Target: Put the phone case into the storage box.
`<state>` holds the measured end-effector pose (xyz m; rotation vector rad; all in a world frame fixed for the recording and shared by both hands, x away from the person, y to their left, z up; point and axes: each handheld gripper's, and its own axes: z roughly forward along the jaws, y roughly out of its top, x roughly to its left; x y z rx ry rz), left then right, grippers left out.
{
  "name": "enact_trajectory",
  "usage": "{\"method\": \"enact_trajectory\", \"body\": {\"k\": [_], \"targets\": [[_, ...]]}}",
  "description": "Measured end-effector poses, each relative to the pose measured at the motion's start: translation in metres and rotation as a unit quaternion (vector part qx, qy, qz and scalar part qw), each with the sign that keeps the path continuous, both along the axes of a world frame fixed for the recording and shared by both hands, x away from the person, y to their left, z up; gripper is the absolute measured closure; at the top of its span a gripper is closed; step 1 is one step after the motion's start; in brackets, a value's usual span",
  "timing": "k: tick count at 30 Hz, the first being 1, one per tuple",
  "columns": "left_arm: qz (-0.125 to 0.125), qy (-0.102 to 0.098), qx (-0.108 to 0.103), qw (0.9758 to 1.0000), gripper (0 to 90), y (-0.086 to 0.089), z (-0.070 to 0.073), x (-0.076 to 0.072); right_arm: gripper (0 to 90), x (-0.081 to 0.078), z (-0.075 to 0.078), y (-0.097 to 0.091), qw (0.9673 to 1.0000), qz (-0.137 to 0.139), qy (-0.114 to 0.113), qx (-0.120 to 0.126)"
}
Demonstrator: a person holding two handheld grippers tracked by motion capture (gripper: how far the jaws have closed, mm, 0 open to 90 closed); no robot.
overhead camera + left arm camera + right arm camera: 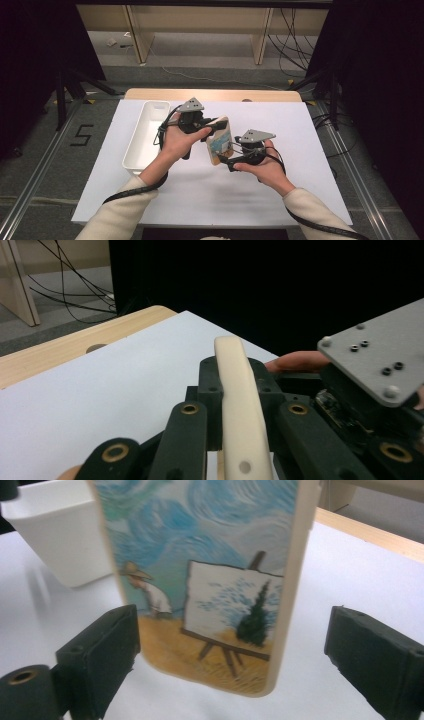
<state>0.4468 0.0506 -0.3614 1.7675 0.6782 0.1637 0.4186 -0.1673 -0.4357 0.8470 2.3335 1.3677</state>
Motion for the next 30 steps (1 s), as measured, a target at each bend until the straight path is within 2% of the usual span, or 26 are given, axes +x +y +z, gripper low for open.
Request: {"method": "enact_trajectory", "body": {"k": [7, 13, 18, 23, 30], "targets": [[-0.016, -0.004, 0.002, 0.9999, 79.7, -0.002, 0.0006, -0.0014, 14.8, 0.0033, -0.004, -0.0018, 0.9999, 0.014, 0.007, -0.001], [-0.026, -0.004, 0.0, 0.9997, 79.7, -0.0033, 0.001, -0.0022, 15.7, 0.0044, -0.0061, -0.0014, 0.9993, 0.035, 0.012, -0.003], [-0.03, -0.006, 0.001, 0.9995, 79.7, -0.0037, 0.0012, -0.0026, 18.0, 0.0052, -0.0064, -0.0014, 0.9983, 0.056, 0.013, 0.007], [-0.035, -0.009, 0.0, 0.9993, 79.8, -0.0041, 0.0017, -0.003, 28.5, 0.006, -0.0067, -0.0022, 0.9975, 0.067, 0.015, 0.016], [-0.04, -0.014, 0.0, 0.9991, 79.7, -0.0034, 0.0017, -0.0027, 43.3, 0.0063, -0.0061, -0.0051, 0.9971, 0.072, 0.018, 0.013]]}}
